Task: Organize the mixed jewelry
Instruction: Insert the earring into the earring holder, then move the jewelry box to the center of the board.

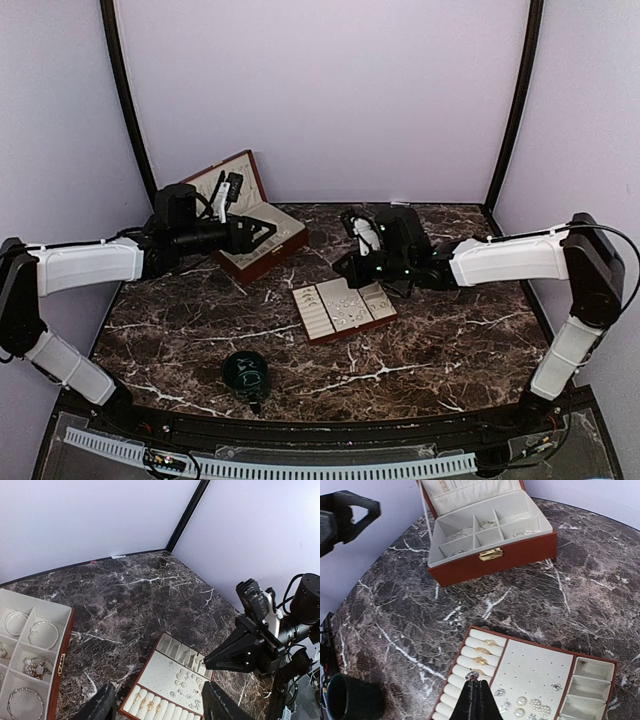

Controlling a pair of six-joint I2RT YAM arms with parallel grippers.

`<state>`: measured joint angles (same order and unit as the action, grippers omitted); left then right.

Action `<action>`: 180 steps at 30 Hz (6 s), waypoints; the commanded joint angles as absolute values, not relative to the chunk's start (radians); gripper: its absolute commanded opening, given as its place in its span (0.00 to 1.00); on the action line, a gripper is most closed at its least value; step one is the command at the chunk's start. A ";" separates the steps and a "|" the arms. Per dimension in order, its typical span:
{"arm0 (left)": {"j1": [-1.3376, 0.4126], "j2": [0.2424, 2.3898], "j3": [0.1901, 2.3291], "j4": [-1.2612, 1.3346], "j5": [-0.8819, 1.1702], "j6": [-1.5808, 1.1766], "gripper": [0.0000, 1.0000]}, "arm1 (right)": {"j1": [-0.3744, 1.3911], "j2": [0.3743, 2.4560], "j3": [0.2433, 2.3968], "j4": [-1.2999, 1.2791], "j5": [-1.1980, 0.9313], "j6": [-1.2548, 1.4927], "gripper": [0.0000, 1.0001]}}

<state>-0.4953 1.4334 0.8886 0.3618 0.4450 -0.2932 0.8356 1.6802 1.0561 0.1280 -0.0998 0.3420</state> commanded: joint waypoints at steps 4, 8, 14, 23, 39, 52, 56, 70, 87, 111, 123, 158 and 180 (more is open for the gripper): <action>-0.495 1.428 0.933 0.294 0.414 -0.291 0.61 | 0.793 1.783 1.065 0.193 -0.059 0.298 0.00; -0.495 1.436 0.938 0.285 0.408 -0.284 0.61 | 0.784 1.828 1.061 0.195 -0.042 0.305 0.00; -0.495 1.446 0.942 0.282 0.416 -0.287 0.61 | 0.781 1.851 1.039 0.210 -0.024 0.305 0.00; -0.495 1.452 0.940 0.284 0.421 -0.285 0.61 | 0.776 1.874 1.021 0.212 -0.005 0.301 0.00; -0.495 1.458 0.939 0.290 0.430 -0.289 0.61 | 0.772 1.897 1.002 0.224 0.037 0.307 0.00; -0.495 1.465 0.939 0.296 0.436 -0.294 0.61 | 0.772 1.878 0.983 0.218 0.021 0.305 0.00; -0.495 1.468 0.938 0.297 0.438 -0.296 0.61 | 0.772 1.881 0.980 0.228 0.019 0.305 0.00; -0.495 1.467 0.936 0.302 0.442 -0.297 0.61 | 0.772 1.897 0.973 0.247 0.018 0.301 0.00; -0.495 1.466 0.936 0.304 0.446 -0.299 0.61 | 0.772 1.919 0.980 0.258 0.006 0.302 0.00; -0.495 1.418 0.915 0.310 0.393 -0.295 0.61 | 0.770 1.775 1.021 0.165 0.065 0.296 0.26; -0.487 1.318 0.890 0.239 0.157 -0.385 0.72 | 0.756 1.603 1.007 0.135 0.169 0.317 0.51; -0.368 1.774 1.128 -0.144 -0.112 -0.942 0.71 | 0.719 1.440 1.017 0.016 0.229 0.364 0.79; -0.353 1.737 1.054 -0.249 -0.158 -0.831 0.28 | 0.718 1.396 0.975 0.015 0.255 0.411 0.78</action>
